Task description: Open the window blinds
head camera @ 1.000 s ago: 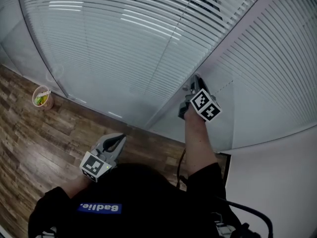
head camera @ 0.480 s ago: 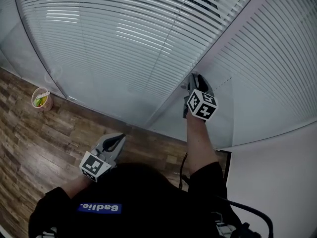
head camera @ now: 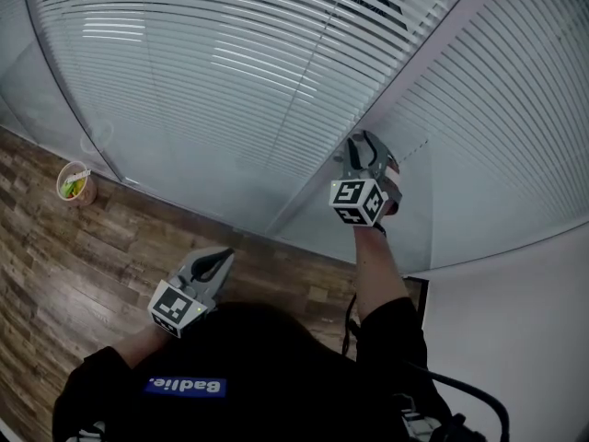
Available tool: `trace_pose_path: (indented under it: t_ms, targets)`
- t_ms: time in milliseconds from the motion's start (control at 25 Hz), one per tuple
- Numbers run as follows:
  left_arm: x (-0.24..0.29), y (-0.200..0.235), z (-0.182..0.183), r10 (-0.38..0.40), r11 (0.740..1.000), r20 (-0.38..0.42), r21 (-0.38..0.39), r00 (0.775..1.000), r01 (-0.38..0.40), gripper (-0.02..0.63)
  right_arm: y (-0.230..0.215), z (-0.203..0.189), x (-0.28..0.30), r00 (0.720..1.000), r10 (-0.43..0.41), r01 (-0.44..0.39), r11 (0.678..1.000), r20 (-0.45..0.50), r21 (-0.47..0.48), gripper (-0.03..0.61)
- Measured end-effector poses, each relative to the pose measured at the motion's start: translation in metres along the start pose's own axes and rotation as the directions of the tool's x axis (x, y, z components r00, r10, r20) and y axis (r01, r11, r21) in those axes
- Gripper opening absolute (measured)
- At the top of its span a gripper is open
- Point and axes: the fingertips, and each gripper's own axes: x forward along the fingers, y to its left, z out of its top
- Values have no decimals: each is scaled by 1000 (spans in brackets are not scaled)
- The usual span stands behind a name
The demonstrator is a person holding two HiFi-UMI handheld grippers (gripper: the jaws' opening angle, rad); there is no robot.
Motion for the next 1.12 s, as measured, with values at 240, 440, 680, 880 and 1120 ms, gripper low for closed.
trace_pose_path:
  t_ms: [240,440,680,880,1120]
  targets:
    - [-1,0,-1,5,1000,-5,-4,1000,-5,0,9,-6,4,999,-28,13,954,-44,-298,155]
    - [-2,3,-2,11,1000,-8,-8,1000,-11,0,7,-9,6,998,-51,34,933,-38,-358,126]
    - [-2,5,-2,10,1000,-6,-3,1000,-10,0,6,-8,5,999,-48,42,976,-24,-213,124]
    - [-5,6,-2,10,1000,-5,-2,1000,-10,0,5,-5,3,999,-49,48,997,-19,-66,124]
    - [-3,8,-1,15,1000,-3,-7,1000,-15,0,2,-6,4,998,-56,56,996,-2,67,124]
